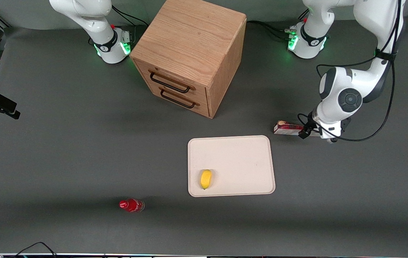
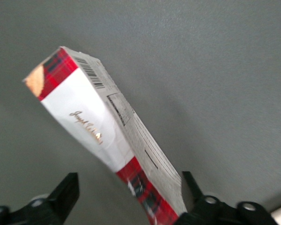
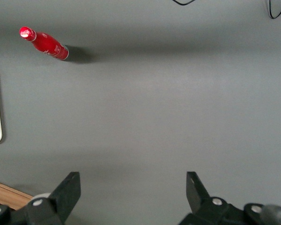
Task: Place red cookie box on tray
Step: 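Move the left gripper down over the red-and-white cookie box, then close the left gripper on the cookie box end and lift it, then carry the box over the white tray and lower it onto the tray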
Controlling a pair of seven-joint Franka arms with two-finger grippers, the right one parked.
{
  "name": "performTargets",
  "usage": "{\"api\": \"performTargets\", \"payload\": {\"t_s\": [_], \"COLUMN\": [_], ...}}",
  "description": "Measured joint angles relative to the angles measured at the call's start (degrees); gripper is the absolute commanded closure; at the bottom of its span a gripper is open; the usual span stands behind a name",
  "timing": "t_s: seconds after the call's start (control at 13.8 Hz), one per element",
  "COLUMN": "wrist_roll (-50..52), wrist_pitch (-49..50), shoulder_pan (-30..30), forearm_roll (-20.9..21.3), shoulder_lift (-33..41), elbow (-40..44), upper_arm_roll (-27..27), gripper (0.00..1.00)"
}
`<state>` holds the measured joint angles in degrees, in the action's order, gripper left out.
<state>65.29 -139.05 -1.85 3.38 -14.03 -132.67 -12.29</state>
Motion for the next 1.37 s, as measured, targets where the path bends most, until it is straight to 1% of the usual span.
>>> {"api": "performTargets", "payload": {"t_s": [0.07, 0.29, 0.36, 0.72, 0.87, 0.94, 1.08, 1.23, 1.37], "wrist_roll": [2.0, 9.4, 10.4, 10.9, 10.2, 9.1, 4.7, -1.4, -8.9], "wrist_pitch": [-1.3, -3.2, -3.4, -2.0, 4.2, 9.7, 23.4, 34.4, 40.2], "shoulder_pan": [0.0, 0.2, 0.3, 0.3, 0.3, 0.3, 0.3, 0.3, 0.3], "forearm_roll": [1.1, 6.7, 7.4, 7.9, 8.2, 8.3, 8.0, 5.8, 3.9], "shoulder_lift": [-1.0, -3.0, -3.2, -3.0, -2.4, -1.9, -0.9, -0.2, -0.1], "elbow": [-0.1, -0.2, -0.1, 2.4, 6.6, 10.3, 20.3, 30.8, 38.0], "upper_arm_roll": [-0.1, -0.7, -0.9, -1.3, -2.0, -2.8, -4.3, -5.2, -6.0], "gripper": [0.99, 1.0, 1.0, 1.0, 1.0, 1.0, 1.0, 1.0, 1.0]}}
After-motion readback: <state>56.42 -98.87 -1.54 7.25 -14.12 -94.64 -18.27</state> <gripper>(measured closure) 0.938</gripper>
